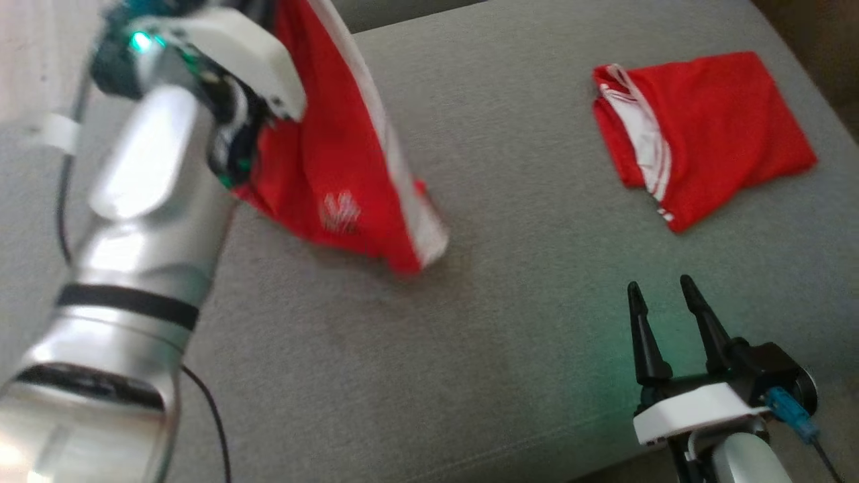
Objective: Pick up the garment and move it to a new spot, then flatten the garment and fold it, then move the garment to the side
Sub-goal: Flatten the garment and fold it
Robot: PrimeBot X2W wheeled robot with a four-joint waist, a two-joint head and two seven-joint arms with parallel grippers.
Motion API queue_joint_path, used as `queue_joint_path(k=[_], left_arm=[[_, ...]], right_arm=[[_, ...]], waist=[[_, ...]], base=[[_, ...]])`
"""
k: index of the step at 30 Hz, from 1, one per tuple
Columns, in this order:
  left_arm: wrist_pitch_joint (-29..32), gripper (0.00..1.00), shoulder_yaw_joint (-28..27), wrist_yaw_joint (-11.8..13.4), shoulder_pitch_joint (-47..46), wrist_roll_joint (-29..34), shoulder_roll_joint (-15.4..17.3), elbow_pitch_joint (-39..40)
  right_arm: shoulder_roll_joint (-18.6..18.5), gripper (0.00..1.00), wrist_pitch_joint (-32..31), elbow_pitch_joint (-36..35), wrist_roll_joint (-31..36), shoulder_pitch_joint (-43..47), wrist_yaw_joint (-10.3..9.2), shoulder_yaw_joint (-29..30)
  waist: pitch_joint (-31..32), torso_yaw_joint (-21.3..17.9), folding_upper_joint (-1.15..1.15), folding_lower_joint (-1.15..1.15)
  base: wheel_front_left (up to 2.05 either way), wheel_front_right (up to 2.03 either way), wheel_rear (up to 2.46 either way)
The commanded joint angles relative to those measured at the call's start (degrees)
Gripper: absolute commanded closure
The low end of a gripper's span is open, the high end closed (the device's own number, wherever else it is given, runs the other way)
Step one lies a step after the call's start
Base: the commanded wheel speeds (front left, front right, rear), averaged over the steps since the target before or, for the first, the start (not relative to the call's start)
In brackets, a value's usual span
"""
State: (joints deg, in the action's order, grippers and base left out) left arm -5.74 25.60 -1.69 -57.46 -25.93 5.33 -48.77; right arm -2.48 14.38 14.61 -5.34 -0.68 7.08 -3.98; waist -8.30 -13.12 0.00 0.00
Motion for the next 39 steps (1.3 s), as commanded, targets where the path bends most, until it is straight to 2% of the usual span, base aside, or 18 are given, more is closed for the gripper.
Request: queue_joint_path(k=[1, 7, 10, 13, 18, 22, 23, 24, 28, 30, 34, 39], left_arm=[[-2.3, 1.0, -2.2, -1.0, -4.8, -0.3, 3.0, 1.5], [-6.8, 1.0, -3.3, -3.6, -9.2, -1.5, 3.9, 2.0], [-8.1, 1.0, -3.7, -4.9, -9.8, -3.3, 3.1, 3.5], [-8.7, 1.0, -1.7, -5.6, -8.0, -4.6, 2.0, 6.0], [-8.8, 1.0, 6.8, -5.8, -0.9, -9.7, 0.3, 14.2], [-6.9, 1.0, 16.4, -5.8, 7.1, -15.5, 1.1, 24.6], [-5.4, 1.0, 21.4, -5.8, 12.1, -18.4, 2.6, 30.2], [-4.7, 1.0, 24.0, -5.8, 14.7, -19.2, 3.9, 32.7], [-3.2, 1.0, 30.2, -5.6, 25.9, -21.2, 10.6, 37.9], [-3.5, 1.0, 30.8, -4.6, 31.0, -22.0, 13.9, 39.1], [-5.9, 1.0, 29.4, -0.2, 38.3, -21.6, 19.9, 40.2], [-8.6, 1.0, 24.1, 5.1, 42.8, -20.8, 24.4, 39.5]], right_arm=[[-0.4, 0.0, 0.6, -1.4, -0.7, -1.7, 0.41, -1.4], [-0.4, 0.0, 0.6, -1.2, -1.7, -1.4, 0.41, -1.4], [-0.4, 0.0, 0.6, -1.2, -2.2, -1.3, 0.41, -1.0], [-0.4, 0.0, 0.6, -1.3, -2.4, -1.2, 0.41, -0.1], [-0.4, 0.0, 0.6, -1.5, -2.2, -1.2, 0.41, 1.3], [-0.4, 0.0, 0.6, -1.7, -2.0, -1.5, 0.41, 2.1], [-0.4, 0.0, 0.6, -1.7, -1.9, -1.7, 0.41, 2.4], [-0.4, 0.0, 0.6, -1.6, -1.9, -1.7, 0.41, 2.6], [-0.4, 0.0, 0.6, -1.4, -1.8, -1.1, 0.41, 3.3], [-0.4, 0.0, 0.6, -1.5, -1.7, -0.5, 0.41, 3.8], [-0.4, 0.0, 0.6, -1.4, -1.2, 0.8, 0.41, 4.6], [-0.4, 0.0, 0.6, -1.2, -0.5, 1.6, 0.41, 4.6]], waist=[[0.5, -2.3, 0.0, 0.0], [0.6, -4.5, 0.0, 0.0], [0.5, -4.7, 0.0, 0.0], [0.4, -4.0, 0.0, 0.0], [0.4, -1.4, 0.0, 0.0], [0.4, 1.2, 0.0, 0.0], [0.4, 2.3, 0.0, 0.0], [0.6, 2.9, 0.0, 0.0], [1.6, 4.7, 0.0, 0.0], [1.9, 5.6, 0.0, 0.0], [2.3, 7.8, 0.0, 0.0], [3.1, 10.4, 0.0, 0.0]], base=[[0.0, 0.0, 0.0], [0.0, 0.0, 0.0], [0.0, 0.0, 0.0], [0.0, 0.0, 0.0], [0.0, 0.0, 0.0], [0.0, 0.0, 0.0], [0.0, 0.0, 0.0], [0.0, 0.0, 0.0], [0.0, 0.0, 0.0], [0.0, 0.0, 0.0], [0.0, 0.0, 0.0], [0.0, 0.0, 0.0]])
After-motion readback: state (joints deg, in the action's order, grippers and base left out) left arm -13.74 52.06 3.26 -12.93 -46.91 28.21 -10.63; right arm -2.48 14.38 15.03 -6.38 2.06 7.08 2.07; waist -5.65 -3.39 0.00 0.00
